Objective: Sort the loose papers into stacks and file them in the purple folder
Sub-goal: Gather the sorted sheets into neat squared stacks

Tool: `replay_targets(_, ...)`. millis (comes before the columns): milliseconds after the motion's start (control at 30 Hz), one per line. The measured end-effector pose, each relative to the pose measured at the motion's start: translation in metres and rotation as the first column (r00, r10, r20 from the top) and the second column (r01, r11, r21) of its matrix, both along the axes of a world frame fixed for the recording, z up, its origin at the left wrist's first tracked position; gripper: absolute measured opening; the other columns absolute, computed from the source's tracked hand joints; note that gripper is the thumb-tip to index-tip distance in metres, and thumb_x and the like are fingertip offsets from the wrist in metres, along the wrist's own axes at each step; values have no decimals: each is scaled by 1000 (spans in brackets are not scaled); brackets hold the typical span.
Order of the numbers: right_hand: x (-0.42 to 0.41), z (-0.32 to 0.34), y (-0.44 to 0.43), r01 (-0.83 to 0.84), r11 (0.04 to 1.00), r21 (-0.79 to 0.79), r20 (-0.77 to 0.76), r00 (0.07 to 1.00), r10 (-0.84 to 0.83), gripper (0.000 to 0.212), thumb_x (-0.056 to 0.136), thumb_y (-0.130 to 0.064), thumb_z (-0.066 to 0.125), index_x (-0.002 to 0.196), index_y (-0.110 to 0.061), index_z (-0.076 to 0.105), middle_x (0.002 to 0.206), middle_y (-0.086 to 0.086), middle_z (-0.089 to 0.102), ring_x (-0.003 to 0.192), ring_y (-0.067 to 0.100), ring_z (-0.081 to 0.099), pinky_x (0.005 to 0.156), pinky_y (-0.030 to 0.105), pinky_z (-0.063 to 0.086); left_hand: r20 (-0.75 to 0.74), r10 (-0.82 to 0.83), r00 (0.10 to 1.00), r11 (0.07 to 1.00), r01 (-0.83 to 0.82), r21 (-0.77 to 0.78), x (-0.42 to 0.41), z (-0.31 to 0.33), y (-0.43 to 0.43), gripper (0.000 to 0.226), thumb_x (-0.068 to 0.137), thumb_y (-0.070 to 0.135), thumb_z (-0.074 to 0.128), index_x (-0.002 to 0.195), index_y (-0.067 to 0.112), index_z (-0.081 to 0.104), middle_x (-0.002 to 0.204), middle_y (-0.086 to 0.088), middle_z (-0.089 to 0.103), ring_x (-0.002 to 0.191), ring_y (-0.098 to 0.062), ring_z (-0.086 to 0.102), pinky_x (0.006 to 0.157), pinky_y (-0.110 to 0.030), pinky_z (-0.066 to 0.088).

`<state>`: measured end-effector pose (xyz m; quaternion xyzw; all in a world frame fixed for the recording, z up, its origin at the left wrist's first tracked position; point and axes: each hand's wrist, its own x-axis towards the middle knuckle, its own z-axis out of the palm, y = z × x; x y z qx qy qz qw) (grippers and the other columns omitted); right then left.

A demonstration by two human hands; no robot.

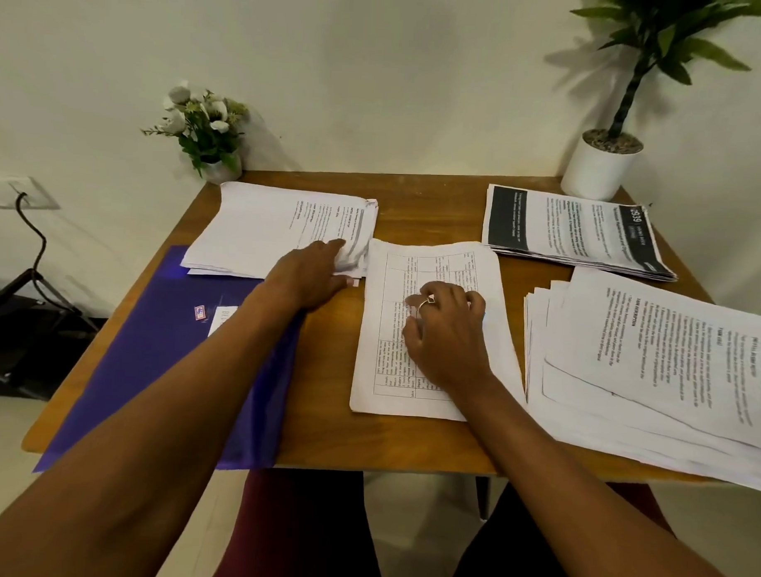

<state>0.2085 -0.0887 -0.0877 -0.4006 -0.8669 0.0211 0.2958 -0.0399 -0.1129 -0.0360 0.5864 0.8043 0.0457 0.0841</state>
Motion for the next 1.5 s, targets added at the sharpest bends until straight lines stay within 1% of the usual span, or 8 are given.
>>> replay_targets(300,0,-2,-2,-27,999,39,-82,996,30,17,90,-22,63,95,-13,76,111,5,69,109,20,60,103,44,37,-222,-187,957,981,171,-90,-18,11,5,55,96,19,64,147,17,44,136,-13,59,116,-30,62,98,-42,52)
replay_targets(667,0,3,-3,-100,982,161,-117,986,119,19,89,-24,65,99,-13,76,111,5,71,109,20,62,104,43,35,-218,132,967,922,-39,385,-3,37,-6,37,95,8,57,131,7,60,119,-22,68,98,-41,67,82,-47,54)
replay_targets(767,-2,12,-14,-206,961,185,-134,963,233,30,89,-29,66,113,-13,74,119,5,70,114,21,62,106,46,38,-101,175,979,862,-103,497,25,58,-22,30,96,8,54,123,9,64,112,-19,72,92,-38,68,75,-42,52)
replay_targets(867,-13,34,-38,-235,928,-288,-288,946,150,62,90,-45,67,145,-22,52,148,0,52,132,19,51,107,39,44,86,151,985,839,-174,515,65,72,-42,29,98,13,53,124,8,66,115,-16,72,97,-35,68,71,-35,47)
replay_targets(967,-26,56,-53,-323,712,-623,-395,916,70,92,85,-49,75,159,-31,22,162,-3,33,143,19,41,110,42,42,406,104,908,805,-316,502,106,75,-56,26,101,20,55,122,8,66,115,-14,71,97,-31,68,68,-29,53)
replay_targets(1167,-18,61,-61,-226,683,-695,-344,938,-40,95,85,-30,80,158,-34,20,161,-2,35,144,22,39,111,44,42,746,215,631,812,-540,222,151,72,-60,23,102,31,59,117,21,45,113,0,55,102,-22,60,89,-38,57)
replay_targets(1367,2,51,-62,-209,717,-665,-485,851,-202,58,102,-21,60,153,-33,36,153,-4,46,132,21,52,107,43,50,925,44,378,912,-393,117,159,65,-64,38,102,39,57,133,17,57,131,-2,64,111,-26,68,89,-38,61)
replay_targets(1500,24,65,-46,-121,650,-750,-458,804,-379,38,105,-25,52,142,-19,46,138,-3,54,119,20,58,86,29,58,712,-44,701,896,-287,338,135,53,-78,55,97,55,58,143,24,55,146,2,55,130,-18,55,92,-27,48)
